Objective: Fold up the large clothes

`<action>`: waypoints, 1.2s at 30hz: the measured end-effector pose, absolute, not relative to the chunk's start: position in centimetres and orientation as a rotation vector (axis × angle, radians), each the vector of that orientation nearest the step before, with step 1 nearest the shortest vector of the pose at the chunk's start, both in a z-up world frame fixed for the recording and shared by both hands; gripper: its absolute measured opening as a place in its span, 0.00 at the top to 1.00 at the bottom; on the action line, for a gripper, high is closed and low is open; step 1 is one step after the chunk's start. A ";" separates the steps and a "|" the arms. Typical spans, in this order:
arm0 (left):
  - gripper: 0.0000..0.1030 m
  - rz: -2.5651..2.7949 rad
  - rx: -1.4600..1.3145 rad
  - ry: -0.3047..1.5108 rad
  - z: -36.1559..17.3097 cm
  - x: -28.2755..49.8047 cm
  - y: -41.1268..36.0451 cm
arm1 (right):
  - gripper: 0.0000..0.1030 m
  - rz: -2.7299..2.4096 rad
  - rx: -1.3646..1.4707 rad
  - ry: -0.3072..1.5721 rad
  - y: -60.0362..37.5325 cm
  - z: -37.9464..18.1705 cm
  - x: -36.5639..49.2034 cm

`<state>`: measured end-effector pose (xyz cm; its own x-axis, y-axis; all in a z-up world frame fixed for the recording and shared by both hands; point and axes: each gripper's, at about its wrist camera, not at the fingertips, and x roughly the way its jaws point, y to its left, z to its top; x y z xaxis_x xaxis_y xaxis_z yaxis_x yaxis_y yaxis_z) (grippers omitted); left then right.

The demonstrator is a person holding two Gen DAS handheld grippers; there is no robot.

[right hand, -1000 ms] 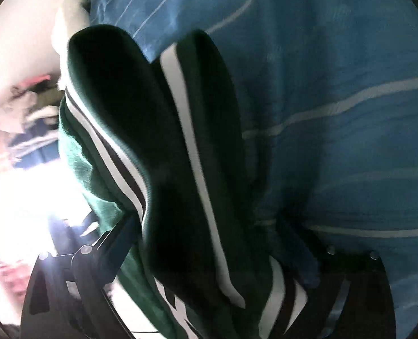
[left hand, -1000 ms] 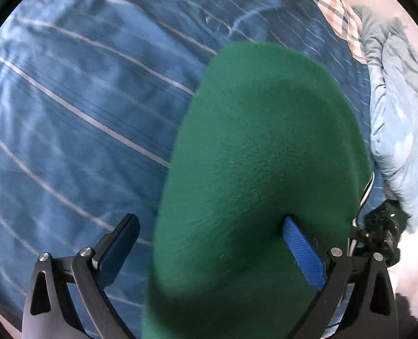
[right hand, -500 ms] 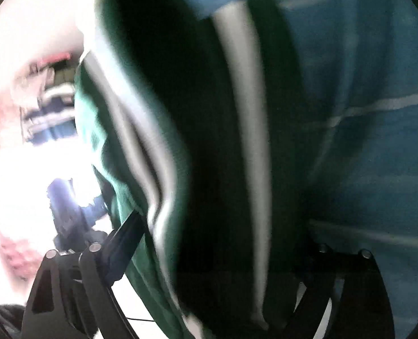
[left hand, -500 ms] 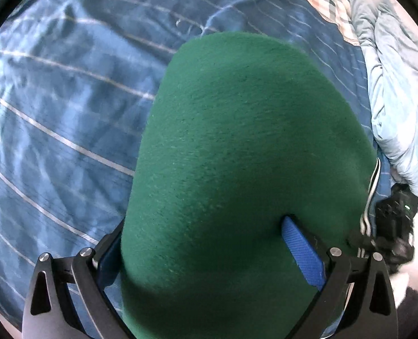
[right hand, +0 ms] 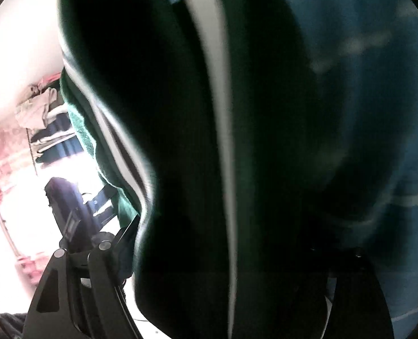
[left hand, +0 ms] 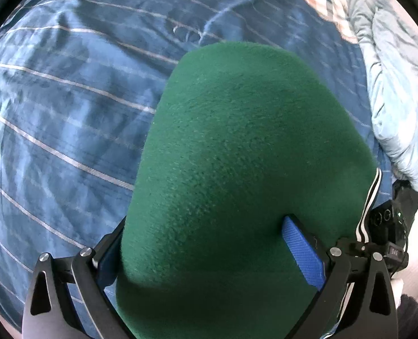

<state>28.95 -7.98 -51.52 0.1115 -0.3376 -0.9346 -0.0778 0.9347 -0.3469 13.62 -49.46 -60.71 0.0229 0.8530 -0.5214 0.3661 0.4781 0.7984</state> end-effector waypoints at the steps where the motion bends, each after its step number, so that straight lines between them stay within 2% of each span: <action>1: 0.01 -0.211 -0.355 1.436 -51.0 29.0 -7.8 | 0.33 0.520 1.096 1.555 -49.2 -60.0 13.5; 2: 0.01 -0.231 -0.363 1.418 -50.4 29.1 -7.5 | 0.42 0.516 1.129 1.533 -49.1 -59.2 13.2; 3: 0.02 -0.251 -0.372 1.402 -49.8 29.2 -7.4 | 0.47 0.515 1.146 1.521 -48.6 -58.6 13.2; 5: 0.02 -0.301 -0.395 1.383 -48.5 29.6 -6.9 | 0.49 0.496 1.160 1.484 -47.5 -56.0 12.7; 11: 0.02 -0.455 -0.388 1.349 -44.7 32.4 -5.4 | 0.51 0.417 1.112 1.413 -44.9 -48.6 13.3; 19: 0.02 -0.522 -0.371 1.242 -36.5 39.0 0.1 | 0.51 0.416 1.116 1.277 -48.1 -38.5 19.3; 28: 0.02 -0.421 -0.382 1.106 -31.2 53.5 4.8 | 0.52 0.559 1.083 1.172 -45.9 -33.5 37.8; 36: 0.02 -0.373 -0.363 1.035 -33.6 70.0 6.4 | 0.52 0.619 1.059 1.144 -41.7 -36.4 60.1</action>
<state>69.98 6.42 -33.61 0.4594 -0.4630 -0.7580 0.1275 0.8790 -0.4595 60.15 -41.68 -36.41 0.3351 0.8431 -0.4206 0.1092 0.4086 0.9061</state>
